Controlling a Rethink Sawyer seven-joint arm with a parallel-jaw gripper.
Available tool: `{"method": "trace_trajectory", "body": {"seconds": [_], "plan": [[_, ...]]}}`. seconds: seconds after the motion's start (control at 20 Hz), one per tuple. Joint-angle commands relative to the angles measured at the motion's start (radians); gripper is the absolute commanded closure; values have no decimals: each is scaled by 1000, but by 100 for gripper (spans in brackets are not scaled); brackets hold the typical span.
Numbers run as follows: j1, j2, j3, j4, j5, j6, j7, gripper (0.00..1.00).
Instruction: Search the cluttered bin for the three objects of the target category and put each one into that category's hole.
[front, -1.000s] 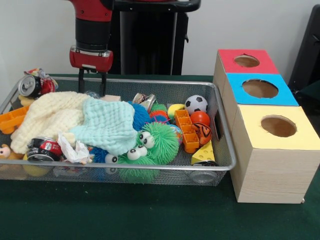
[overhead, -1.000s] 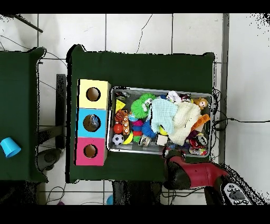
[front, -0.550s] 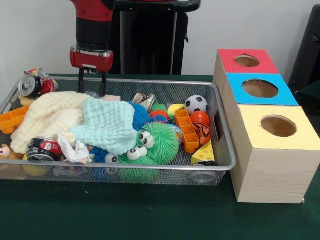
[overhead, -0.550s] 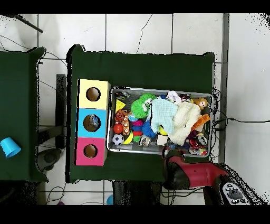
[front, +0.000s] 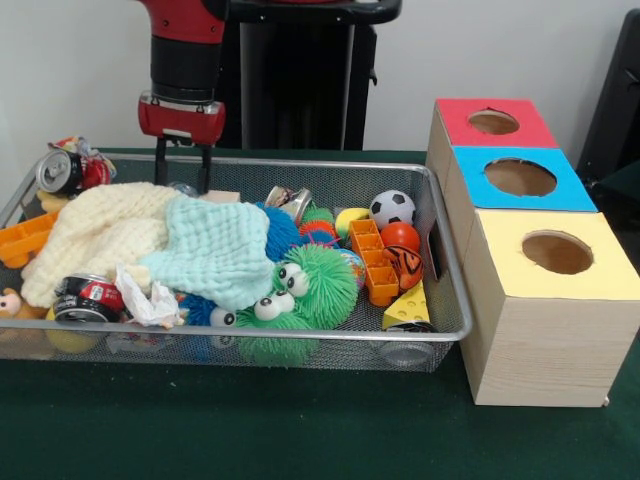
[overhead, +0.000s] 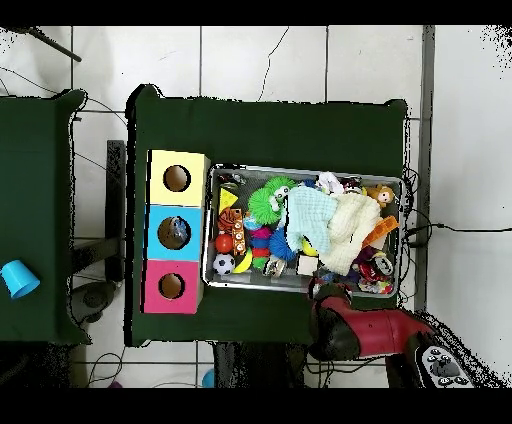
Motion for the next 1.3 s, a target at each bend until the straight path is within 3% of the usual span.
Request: {"method": "trace_trajectory", "body": {"seconds": [0.05, 0.35, 0.85, 1.3], "plan": [[5, 78, 26, -141, -15, -81, 58, 0], [5, 69, 28, -139, -13, -68, 54, 0], [-48, 7, 105, -96, -7, 67, 17, 0], [-69, -13, 132, -83, -3, 120, -4, 0]]}}
